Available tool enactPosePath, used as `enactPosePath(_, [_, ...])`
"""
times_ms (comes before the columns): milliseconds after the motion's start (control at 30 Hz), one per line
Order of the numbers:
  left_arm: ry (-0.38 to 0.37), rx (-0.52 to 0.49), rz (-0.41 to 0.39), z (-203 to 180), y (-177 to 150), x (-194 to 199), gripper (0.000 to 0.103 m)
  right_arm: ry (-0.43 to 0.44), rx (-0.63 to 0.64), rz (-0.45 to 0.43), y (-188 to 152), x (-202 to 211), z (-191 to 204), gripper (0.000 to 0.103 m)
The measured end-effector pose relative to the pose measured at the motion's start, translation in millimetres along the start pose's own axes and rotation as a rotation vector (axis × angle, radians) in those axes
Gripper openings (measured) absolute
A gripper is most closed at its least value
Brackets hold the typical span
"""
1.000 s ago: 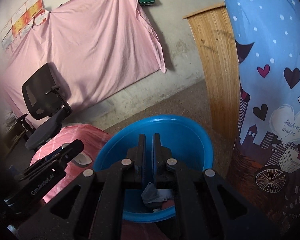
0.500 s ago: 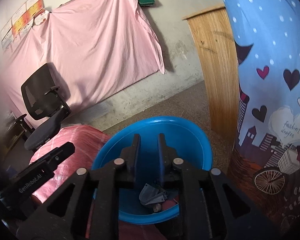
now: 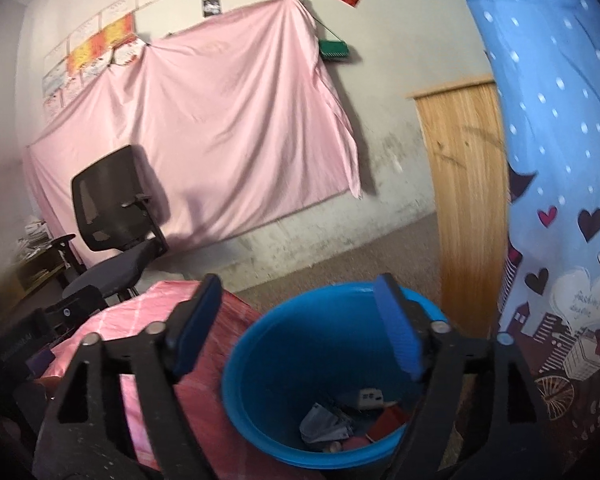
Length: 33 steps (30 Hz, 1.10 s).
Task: Collect trash
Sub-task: 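Move both open tools back over the bed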
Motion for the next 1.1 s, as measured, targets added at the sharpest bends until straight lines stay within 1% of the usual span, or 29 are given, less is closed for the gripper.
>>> enactPosePath(67, [0.026,-0.009,-0.018,10,2,11,0.101,0.016,0.012,-0.024,0,4,8,0.103])
enactPosePath(233, [0.090,-0.010,-0.068,34,1,38,0.101,0.064,0.076,-0.086,-1,14,37,0.103])
enactPosePath(400, [0.159,-0.008,-0.136,58,3,66,0.101,0.110,0.115,-0.146,-3,25,67,0.103])
enactPosePath(533, [0.214,-0.021,-0.182,75,4,88,0.101,0.144,0.146,-0.176,-6,30,92,0.103])
enactPosePath(700, [0.271,-0.028,-0.212,96,2,111,0.101,0.201,0.174,-0.175,-12,33,121,0.103])
enactPosePath(833, [0.308,-0.032,-0.206,111,-2,120,0.101,0.253,0.198,-0.160,-19,30,146,0.103])
enactPosePath(967, [0.328,-0.024,-0.196,129,-8,124,0.101,0.283,0.211,-0.126,-26,23,164,0.103])
enactPosePath(1100, [0.362,-0.026,-0.187,145,-15,129,0.101,0.300,0.229,-0.104,-32,17,184,0.103])
Point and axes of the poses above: each gripper's, at about its wrist camera, not at the fingertips, and x roughly against the way its jaws point, z to its left, y to its top, the point moved 4 cm from there along -x, roughly the way its jaws point, and after that the axes turned 7 degrees about -y, right-handed, at the moved point
